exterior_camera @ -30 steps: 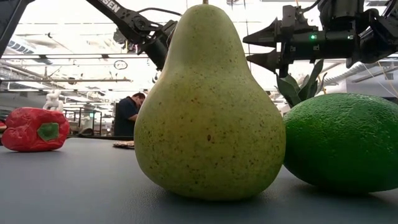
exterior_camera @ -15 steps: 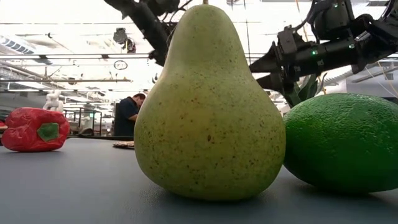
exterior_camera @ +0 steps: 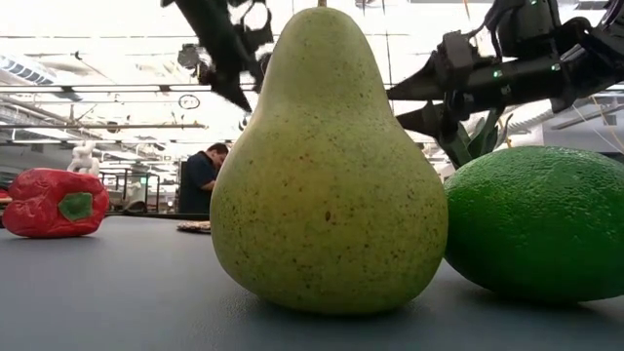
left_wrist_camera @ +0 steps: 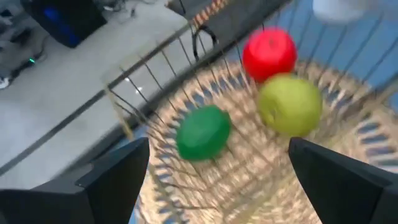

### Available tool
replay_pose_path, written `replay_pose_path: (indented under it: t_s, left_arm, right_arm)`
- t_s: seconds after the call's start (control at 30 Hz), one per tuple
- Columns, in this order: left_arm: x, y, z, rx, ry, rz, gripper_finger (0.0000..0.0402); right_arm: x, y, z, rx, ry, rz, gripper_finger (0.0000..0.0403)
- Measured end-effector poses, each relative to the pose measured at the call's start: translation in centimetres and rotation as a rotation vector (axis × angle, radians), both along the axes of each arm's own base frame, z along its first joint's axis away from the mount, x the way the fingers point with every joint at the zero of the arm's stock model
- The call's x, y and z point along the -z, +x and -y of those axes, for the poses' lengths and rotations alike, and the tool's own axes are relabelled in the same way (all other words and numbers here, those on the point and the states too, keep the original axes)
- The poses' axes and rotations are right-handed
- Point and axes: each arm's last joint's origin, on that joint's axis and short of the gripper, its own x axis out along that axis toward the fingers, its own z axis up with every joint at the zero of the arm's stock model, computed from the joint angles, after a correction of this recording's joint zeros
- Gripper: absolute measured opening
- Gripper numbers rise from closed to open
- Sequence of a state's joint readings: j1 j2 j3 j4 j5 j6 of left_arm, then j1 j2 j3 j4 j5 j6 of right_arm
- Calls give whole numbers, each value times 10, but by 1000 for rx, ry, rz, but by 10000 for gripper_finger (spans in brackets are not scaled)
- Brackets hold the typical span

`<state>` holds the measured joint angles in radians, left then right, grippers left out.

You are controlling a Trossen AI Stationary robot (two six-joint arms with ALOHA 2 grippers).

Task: Build produce basket
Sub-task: Put the dark purple grapes into the gold wire basket

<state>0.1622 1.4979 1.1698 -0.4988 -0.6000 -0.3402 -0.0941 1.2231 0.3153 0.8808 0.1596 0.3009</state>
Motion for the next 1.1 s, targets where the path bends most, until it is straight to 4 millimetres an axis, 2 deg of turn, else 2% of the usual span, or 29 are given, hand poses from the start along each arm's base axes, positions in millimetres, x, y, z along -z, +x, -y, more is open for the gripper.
replay_pose_path:
  t_s: [0.13, 0.33, 0.43, 0.7, 0.9, 1.1]
  left_arm:
    - [27, -2, 7, 28, 4, 26, 383]
    - [30, -21, 9, -3, -6, 30, 383]
    - [27, -21, 8, -13, -1, 79, 383]
    - [65, -37, 0, -107, -39, 103, 383]
    - [52, -67, -4, -159, -65, 29, 383]
    - [18, -85, 3, -135, -38, 189, 383]
  right_arm:
    - [-1, 1, -7, -35, -4, 2, 322]
    - [0, 1, -8, -38, -31, -12, 322]
    - [-1, 1, -5, 13, -44, -10, 322]
    - [-4, 2, -9, -74, -24, 25, 322]
    - [2, 2, -14, -96, -8, -31, 322]
    - [1, 2, -14, -95, -27, -26, 322]
